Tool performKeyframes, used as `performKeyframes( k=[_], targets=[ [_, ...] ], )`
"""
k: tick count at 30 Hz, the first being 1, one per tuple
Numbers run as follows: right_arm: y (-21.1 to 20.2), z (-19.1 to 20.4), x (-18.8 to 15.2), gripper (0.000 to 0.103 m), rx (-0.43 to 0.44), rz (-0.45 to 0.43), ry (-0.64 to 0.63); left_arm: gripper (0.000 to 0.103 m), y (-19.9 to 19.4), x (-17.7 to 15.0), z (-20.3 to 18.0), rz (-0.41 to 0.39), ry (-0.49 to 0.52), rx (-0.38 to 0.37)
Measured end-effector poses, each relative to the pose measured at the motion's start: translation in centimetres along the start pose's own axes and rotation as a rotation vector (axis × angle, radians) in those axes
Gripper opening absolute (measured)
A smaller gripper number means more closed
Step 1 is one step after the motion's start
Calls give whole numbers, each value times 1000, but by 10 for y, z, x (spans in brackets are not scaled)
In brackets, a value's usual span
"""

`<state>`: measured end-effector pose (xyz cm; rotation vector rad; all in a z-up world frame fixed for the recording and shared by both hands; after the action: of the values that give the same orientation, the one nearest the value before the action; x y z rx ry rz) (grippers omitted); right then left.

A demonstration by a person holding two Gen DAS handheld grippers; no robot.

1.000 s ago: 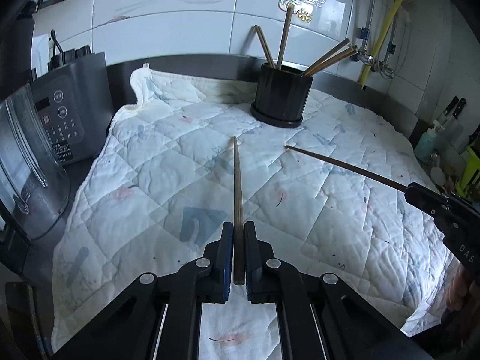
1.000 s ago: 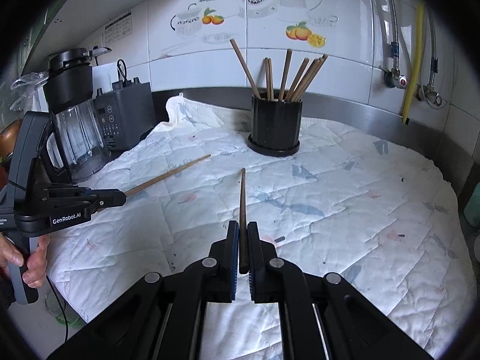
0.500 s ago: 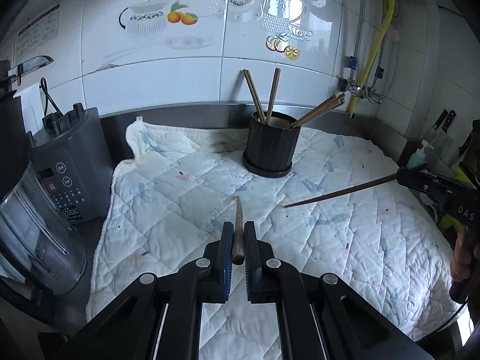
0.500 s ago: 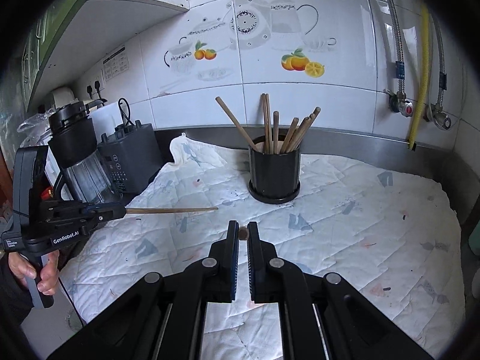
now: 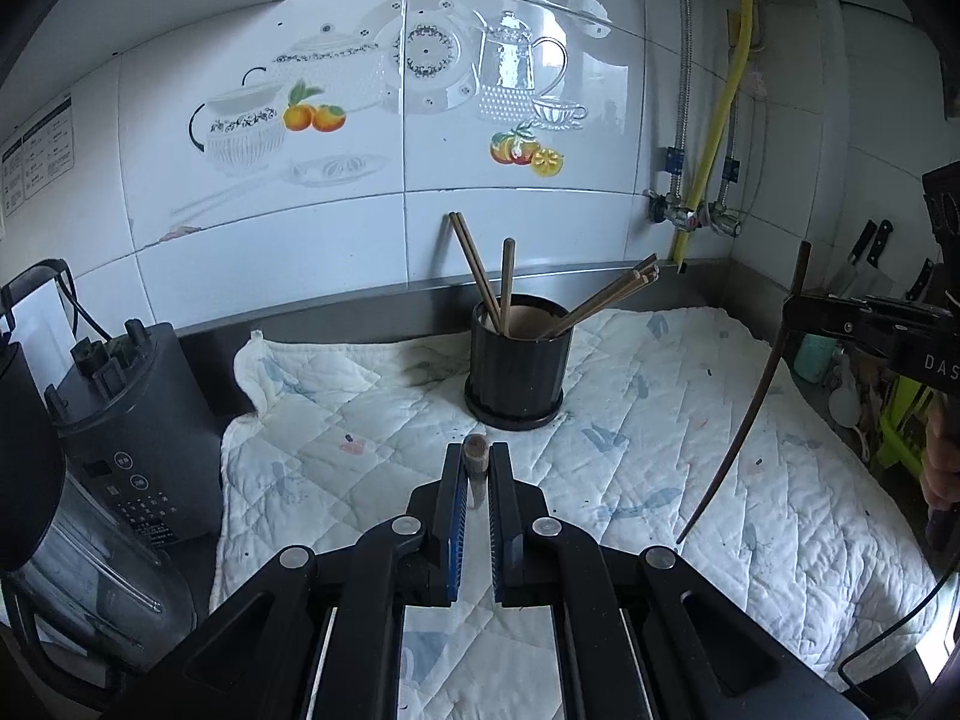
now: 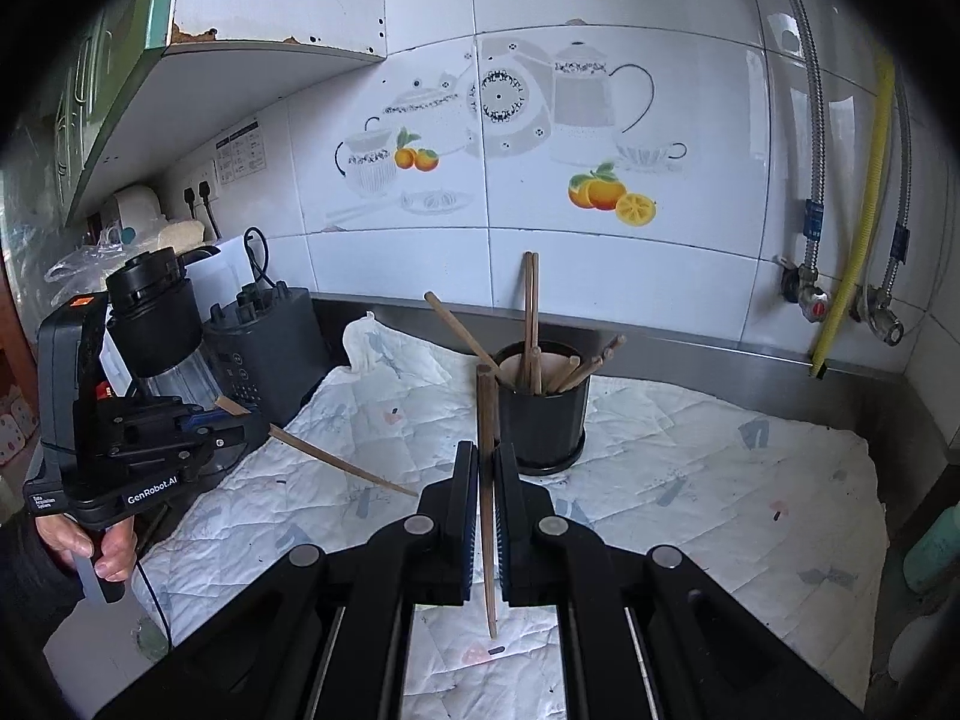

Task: Organize utensils
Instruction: 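Lift both held chopsticks upright toward the black holder, then lower both chopsticks into the black holder with both grippers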

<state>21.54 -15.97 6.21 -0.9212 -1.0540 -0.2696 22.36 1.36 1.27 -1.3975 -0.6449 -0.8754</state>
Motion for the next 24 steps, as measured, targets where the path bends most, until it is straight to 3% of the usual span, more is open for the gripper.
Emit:
performKeyframes(
  k=[7, 17, 24],
  targets=[
    [-13, -3, 36, 8, -7, -21, -44, 6, -15, 51, 2, -69, -18, -11],
    [-40, -7, 130, 8, -27, -156, -127, 6, -41, 162, -17, -220, -33, -55],
    [-32, -27, 171, 8, -43, -223, -133, 6, -21, 217, -47, -263, -20, -61]
  ],
)
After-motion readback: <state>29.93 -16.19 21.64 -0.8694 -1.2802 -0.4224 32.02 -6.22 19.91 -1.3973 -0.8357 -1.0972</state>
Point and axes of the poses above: each gripper's, at about its wrist camera, not at the fingertips, and y roughly the way its jaws point, z to its left, x to its top, the point moved 10 cm from there along y, roughly the way its jaws point, and after that the axes turned 14 degrees about x, right-handed, at the moved point
